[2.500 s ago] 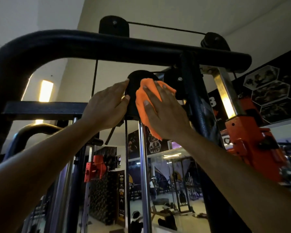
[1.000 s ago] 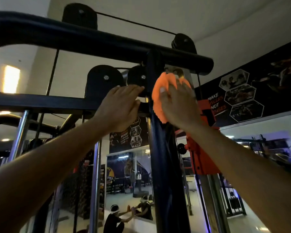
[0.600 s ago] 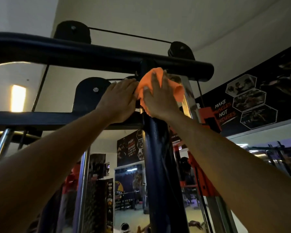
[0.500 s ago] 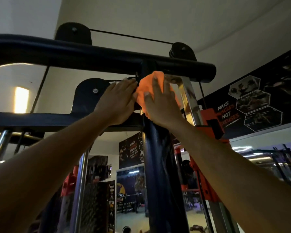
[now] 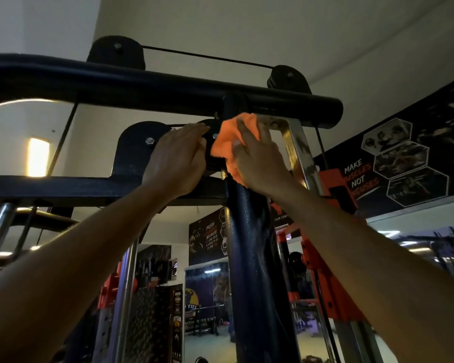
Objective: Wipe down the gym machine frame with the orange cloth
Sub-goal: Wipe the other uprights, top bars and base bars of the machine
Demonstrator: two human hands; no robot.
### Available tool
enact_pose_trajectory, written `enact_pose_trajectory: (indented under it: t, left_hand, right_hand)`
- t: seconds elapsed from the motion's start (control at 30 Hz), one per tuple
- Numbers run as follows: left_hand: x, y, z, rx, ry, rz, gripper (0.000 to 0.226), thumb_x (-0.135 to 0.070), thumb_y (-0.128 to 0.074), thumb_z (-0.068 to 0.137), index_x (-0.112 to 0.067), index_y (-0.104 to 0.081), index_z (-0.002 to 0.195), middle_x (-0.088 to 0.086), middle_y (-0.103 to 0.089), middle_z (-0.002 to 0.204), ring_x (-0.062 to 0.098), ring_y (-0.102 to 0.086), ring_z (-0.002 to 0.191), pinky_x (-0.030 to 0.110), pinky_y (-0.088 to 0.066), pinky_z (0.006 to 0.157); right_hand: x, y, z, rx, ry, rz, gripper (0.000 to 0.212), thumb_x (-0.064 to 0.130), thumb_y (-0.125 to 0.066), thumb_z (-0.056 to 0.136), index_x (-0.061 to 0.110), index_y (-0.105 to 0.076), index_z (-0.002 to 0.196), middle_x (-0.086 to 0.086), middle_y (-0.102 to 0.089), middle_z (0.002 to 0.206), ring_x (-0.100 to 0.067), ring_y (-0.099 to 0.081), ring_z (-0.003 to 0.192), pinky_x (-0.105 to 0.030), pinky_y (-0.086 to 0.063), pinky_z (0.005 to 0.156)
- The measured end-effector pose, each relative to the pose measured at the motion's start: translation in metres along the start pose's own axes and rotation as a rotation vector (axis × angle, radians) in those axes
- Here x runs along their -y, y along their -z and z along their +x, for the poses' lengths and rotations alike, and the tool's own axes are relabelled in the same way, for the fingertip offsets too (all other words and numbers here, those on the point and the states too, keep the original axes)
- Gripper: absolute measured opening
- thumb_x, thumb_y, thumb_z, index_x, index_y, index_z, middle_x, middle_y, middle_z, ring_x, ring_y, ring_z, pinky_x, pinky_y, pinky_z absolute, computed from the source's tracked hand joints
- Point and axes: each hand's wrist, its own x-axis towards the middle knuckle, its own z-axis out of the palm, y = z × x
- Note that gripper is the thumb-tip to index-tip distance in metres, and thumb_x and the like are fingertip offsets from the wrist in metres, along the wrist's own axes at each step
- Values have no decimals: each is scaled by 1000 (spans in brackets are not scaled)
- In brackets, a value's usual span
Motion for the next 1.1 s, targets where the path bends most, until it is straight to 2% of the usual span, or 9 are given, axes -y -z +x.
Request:
enact_pose_trajectory:
  t: [0.1, 0.17, 0.27, 0.37, 0.47, 0.57, 0.77, 0.87, 1.1]
  left_hand:
    - [-2, 2, -6, -2, -6, -29, 46, -30, -39, 115, -15, -49, 157, 11, -53, 159, 25, -44, 149, 37, -26, 120]
    - [-2, 3, -8, 10, -24, -31, 48, -32, -38, 113, -13, -51, 155, 11, -54, 158, 26, -45, 148, 33, -24, 117]
    - [-1, 3, -8, 43, -42, 9, 52, -36, -35, 110, -15, -53, 155, 10, -49, 163, 24, -40, 153, 42, -24, 125]
    - [-3, 3, -11, 64, -51, 35, 56, -38, -32, 108, -15, -52, 155, 9, -47, 164, 25, -37, 155, 48, -22, 128]
    - [-3, 4, -20, 87, -84, 54, 56, -35, -34, 108, -17, -47, 159, 8, -43, 168, 25, -31, 159, 48, -15, 130]
    - [-4, 7, -36, 120, -115, 40, 58, -35, -34, 106, -18, -44, 161, 7, -38, 171, 25, -24, 163, 49, -11, 132]
    - [-9, 14, -67, 180, -179, 93, 63, -42, -23, 108, -17, -43, 162, 7, -33, 174, 24, -23, 163, 53, -10, 134]
    - [-10, 14, -78, 186, -199, 147, 65, -46, -17, 109, -19, -42, 163, 6, -31, 175, 24, -25, 163, 52, -8, 133]
    - [-20, 9, -101, 203, -178, 199, 69, -43, -16, 107, -18, -26, 170, 4, -26, 177, 25, -14, 166, 54, -4, 133]
  right_hand:
    - [-9, -2, -39, -72, 40, -73, 58, 48, -30, 118, 39, -16, 173, -3, -4, 181, -35, -23, 161, -53, -30, 127]
    - [-11, -1, -46, -80, 27, -179, 61, 56, -28, 114, 42, -17, 172, -6, -11, 180, -38, -21, 161, -61, -28, 128]
    - [0, 1, -29, 13, -33, -185, 63, 67, -28, 111, 53, -8, 170, -2, 4, 181, -43, 2, 165, -71, -9, 129]
    - [5, -2, -22, 43, -34, -67, 62, 61, -31, 114, 51, -7, 171, 3, 16, 180, -43, -7, 164, -63, -20, 128]
    - [2, -8, -53, -13, 5, -56, 57, 52, -33, 117, 48, -16, 171, 2, 9, 181, -37, -12, 164, -57, -26, 129]
    - [0, -16, -107, -44, 35, -90, 57, 52, -31, 115, 44, -21, 171, -2, 5, 182, -36, -13, 164, -50, -23, 126]
    - [24, -14, -110, -6, -84, -172, 59, 60, -28, 115, 45, -18, 171, 4, 12, 182, -36, -5, 165, -59, -26, 125]
    - [25, -20, -111, -43, -70, -172, 57, 52, -33, 117, 42, -23, 172, 0, 8, 183, -34, -6, 166, -53, -21, 128]
    - [23, -35, -212, -85, -81, -178, 57, 45, -39, 117, 45, -20, 171, 6, 4, 183, -25, -5, 168, -45, -16, 128]
